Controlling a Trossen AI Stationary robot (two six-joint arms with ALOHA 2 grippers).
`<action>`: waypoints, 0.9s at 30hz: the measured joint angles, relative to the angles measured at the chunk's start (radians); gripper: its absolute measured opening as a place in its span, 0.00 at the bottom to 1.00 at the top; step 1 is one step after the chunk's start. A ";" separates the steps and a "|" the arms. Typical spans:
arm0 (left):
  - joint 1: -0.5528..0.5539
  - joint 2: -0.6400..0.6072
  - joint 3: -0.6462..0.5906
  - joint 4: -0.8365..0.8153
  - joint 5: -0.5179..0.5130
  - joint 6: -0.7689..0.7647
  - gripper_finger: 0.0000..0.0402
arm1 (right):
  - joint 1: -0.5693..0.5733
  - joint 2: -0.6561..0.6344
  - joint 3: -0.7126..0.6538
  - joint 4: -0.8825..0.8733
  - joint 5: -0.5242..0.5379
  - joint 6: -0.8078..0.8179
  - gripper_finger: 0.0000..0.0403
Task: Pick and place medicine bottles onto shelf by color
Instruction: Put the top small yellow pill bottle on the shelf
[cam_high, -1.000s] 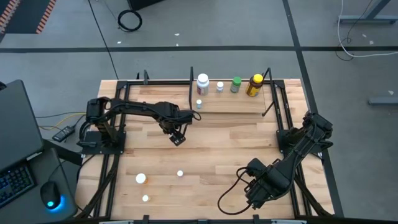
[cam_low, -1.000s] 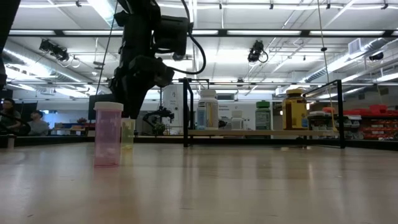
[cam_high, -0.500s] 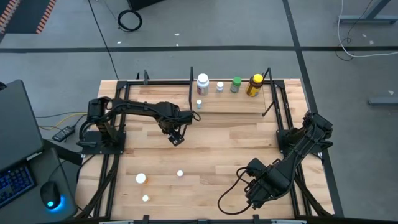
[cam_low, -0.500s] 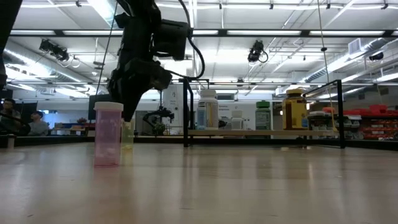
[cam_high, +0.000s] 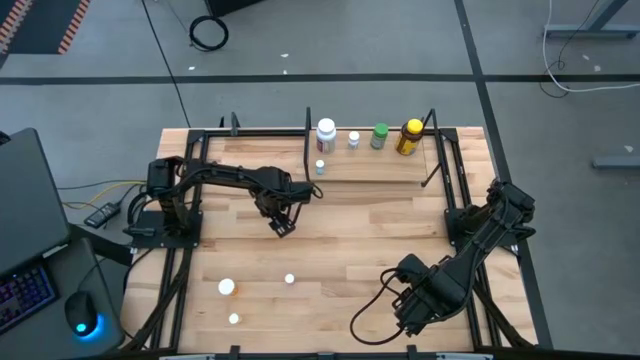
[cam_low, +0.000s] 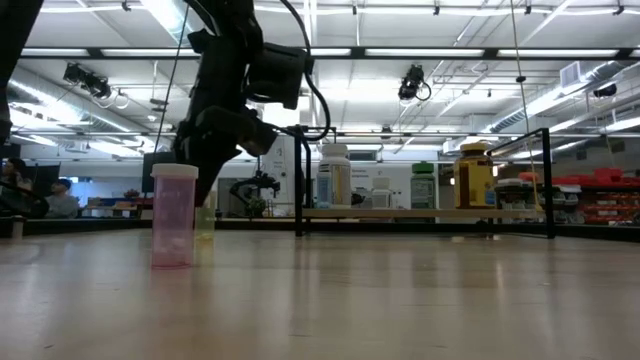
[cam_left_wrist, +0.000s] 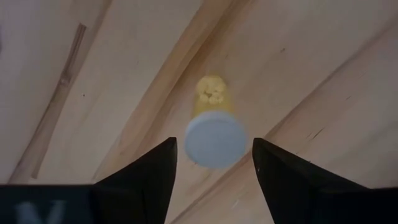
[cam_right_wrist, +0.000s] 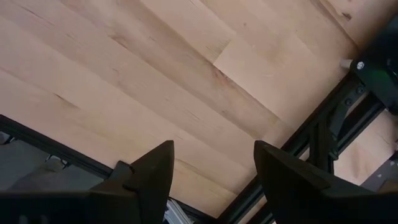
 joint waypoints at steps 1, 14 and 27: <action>0.000 0.000 0.000 0.003 0.000 0.001 0.54 | 0.000 0.000 0.000 0.000 0.000 0.000 0.57; 0.003 0.000 0.000 0.041 -0.001 0.042 0.53 | 0.000 0.000 0.000 -0.001 0.000 0.001 0.57; 0.003 0.000 0.000 0.052 -0.001 0.044 0.43 | 0.000 0.000 0.000 -0.001 0.000 0.001 0.57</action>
